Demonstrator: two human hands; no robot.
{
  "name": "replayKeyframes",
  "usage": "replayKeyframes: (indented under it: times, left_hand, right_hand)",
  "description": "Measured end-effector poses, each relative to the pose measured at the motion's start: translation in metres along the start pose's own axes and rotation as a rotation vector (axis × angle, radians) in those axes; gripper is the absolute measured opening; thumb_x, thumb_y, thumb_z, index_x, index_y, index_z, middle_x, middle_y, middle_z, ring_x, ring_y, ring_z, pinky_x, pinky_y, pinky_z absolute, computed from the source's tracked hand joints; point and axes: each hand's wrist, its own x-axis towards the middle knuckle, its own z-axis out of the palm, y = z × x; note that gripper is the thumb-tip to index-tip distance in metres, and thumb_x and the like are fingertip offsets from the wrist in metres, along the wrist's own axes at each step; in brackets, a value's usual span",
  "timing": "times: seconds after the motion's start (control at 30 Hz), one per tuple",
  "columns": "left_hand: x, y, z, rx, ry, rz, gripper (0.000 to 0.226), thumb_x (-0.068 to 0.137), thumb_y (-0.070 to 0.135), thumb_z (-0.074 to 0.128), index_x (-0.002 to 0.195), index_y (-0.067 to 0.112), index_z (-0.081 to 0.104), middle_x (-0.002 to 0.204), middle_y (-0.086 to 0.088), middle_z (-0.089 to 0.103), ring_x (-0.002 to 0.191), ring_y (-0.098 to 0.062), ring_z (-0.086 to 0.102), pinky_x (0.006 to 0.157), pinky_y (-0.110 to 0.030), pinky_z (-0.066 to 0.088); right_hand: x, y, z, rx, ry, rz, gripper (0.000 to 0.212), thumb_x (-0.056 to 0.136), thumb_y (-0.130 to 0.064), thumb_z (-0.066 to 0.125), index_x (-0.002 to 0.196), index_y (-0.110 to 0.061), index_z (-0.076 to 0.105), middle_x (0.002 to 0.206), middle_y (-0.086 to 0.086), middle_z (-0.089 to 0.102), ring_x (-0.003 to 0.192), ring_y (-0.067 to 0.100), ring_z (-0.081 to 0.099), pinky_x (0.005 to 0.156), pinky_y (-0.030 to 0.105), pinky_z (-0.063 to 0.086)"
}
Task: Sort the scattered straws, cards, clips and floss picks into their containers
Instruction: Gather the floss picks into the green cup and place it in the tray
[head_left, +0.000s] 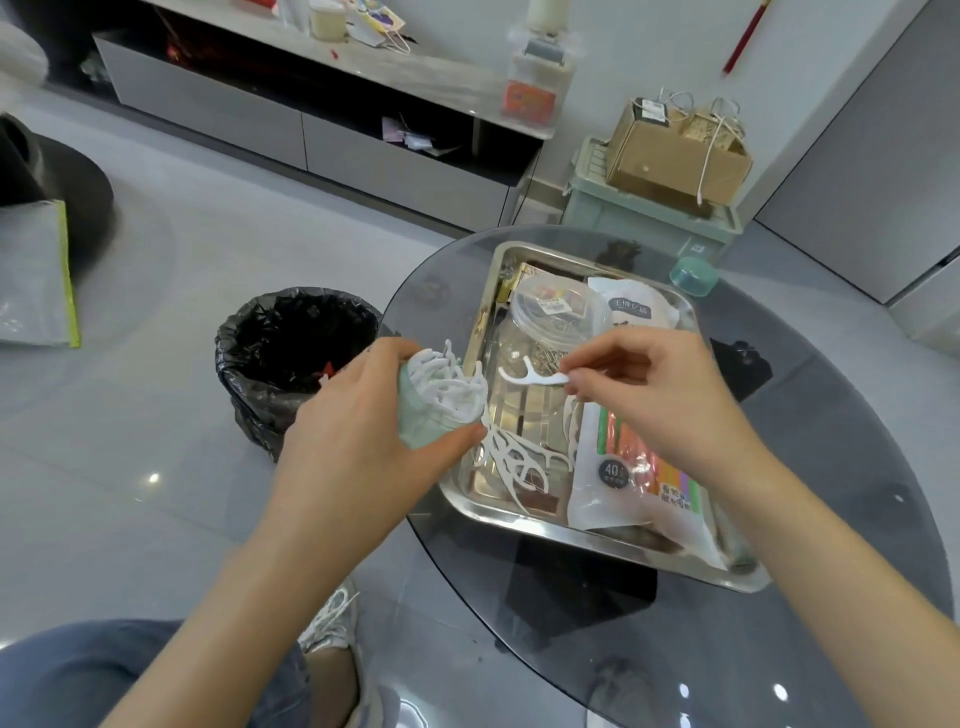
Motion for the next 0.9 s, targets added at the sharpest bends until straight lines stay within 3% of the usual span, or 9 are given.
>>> replayKeyframes:
  times: [0.13, 0.33, 0.4, 0.47, 0.57, 0.7, 0.9]
  left_hand:
    - [0.003, 0.004, 0.003, 0.013, 0.004, -0.004, 0.069, 0.062, 0.064, 0.063, 0.119, 0.028, 0.047, 0.104, 0.017, 0.054, 0.093, -0.012, 0.055, 0.076, -0.039, 0.051]
    - [0.002, 0.010, 0.001, -0.041, 0.032, 0.015, 0.067, 0.060, 0.066, 0.064, 0.115, 0.032, 0.047, 0.104, 0.017, 0.057, 0.093, -0.010, 0.056, 0.076, -0.035, 0.051]
    - [0.003, 0.012, 0.001, -0.063, 0.040, 0.026, 0.064, 0.060, 0.068, 0.064, 0.112, 0.035, 0.046, 0.101, 0.019, 0.057, 0.089, -0.005, 0.055, 0.071, -0.027, 0.049]
    - [0.003, 0.015, -0.001, -0.082, 0.049, 0.035, 0.060, 0.061, 0.068, 0.063, 0.108, 0.038, 0.044, 0.096, 0.020, 0.056, 0.084, 0.000, 0.054, 0.065, -0.018, 0.043]
    - [0.005, 0.016, -0.003, -0.122, 0.076, 0.044, 0.057, 0.064, 0.068, 0.062, 0.109, 0.035, 0.048, 0.093, 0.019, 0.060, 0.083, 0.000, 0.057, 0.063, -0.019, 0.043]
    - [0.007, 0.019, -0.007, -0.155, 0.110, 0.042, 0.058, 0.062, 0.076, 0.056, 0.106, 0.039, 0.049, 0.091, 0.021, 0.061, 0.082, 0.005, 0.057, 0.064, -0.018, 0.045]
    - [0.009, 0.018, -0.009, -0.147, 0.115, 0.041, 0.050, 0.063, 0.082, 0.046, 0.099, 0.048, 0.044, 0.084, 0.023, 0.060, 0.078, 0.007, 0.057, 0.057, -0.012, 0.037]
  right_hand:
    - [-0.008, -0.030, -0.008, 0.182, -0.081, -0.079, 0.016, 0.080, 0.003, 0.068, 0.086, -0.012, 0.073, 0.078, -0.001, 0.073, 0.073, 0.009, 0.070, 0.068, 0.015, 0.053]
    - [-0.010, -0.053, 0.005, -0.191, -0.064, -0.332, 0.018, 0.082, 0.000, 0.068, 0.082, -0.017, 0.075, 0.077, -0.012, 0.069, 0.077, 0.002, 0.064, 0.071, 0.012, 0.050]
    - [-0.007, -0.060, 0.007, -0.293, -0.076, -0.396, 0.017, 0.082, 0.000, 0.068, 0.083, -0.015, 0.076, 0.077, -0.011, 0.070, 0.078, 0.002, 0.062, 0.073, 0.011, 0.049]
    - [-0.004, -0.067, 0.009, -0.331, -0.148, -0.437, 0.016, 0.082, 0.000, 0.068, 0.083, -0.014, 0.076, 0.077, -0.011, 0.070, 0.077, 0.001, 0.063, 0.075, 0.011, 0.049]
    - [0.001, -0.075, 0.011, -0.297, -0.232, -0.452, 0.013, 0.081, -0.001, 0.068, 0.086, -0.012, 0.074, 0.079, -0.008, 0.071, 0.075, 0.004, 0.065, 0.075, 0.022, 0.053]
    - [0.004, -0.080, 0.014, -0.134, -0.106, -0.446, 0.013, 0.078, -0.001, 0.073, 0.088, -0.008, 0.068, 0.081, -0.001, 0.068, 0.074, 0.010, 0.065, 0.073, 0.029, 0.055]
    - [-0.008, -0.070, 0.031, -0.180, 0.073, -0.676, 0.032, 0.078, 0.004, 0.073, 0.107, -0.005, 0.063, 0.091, 0.003, 0.067, 0.078, 0.009, 0.068, 0.073, 0.021, 0.056]
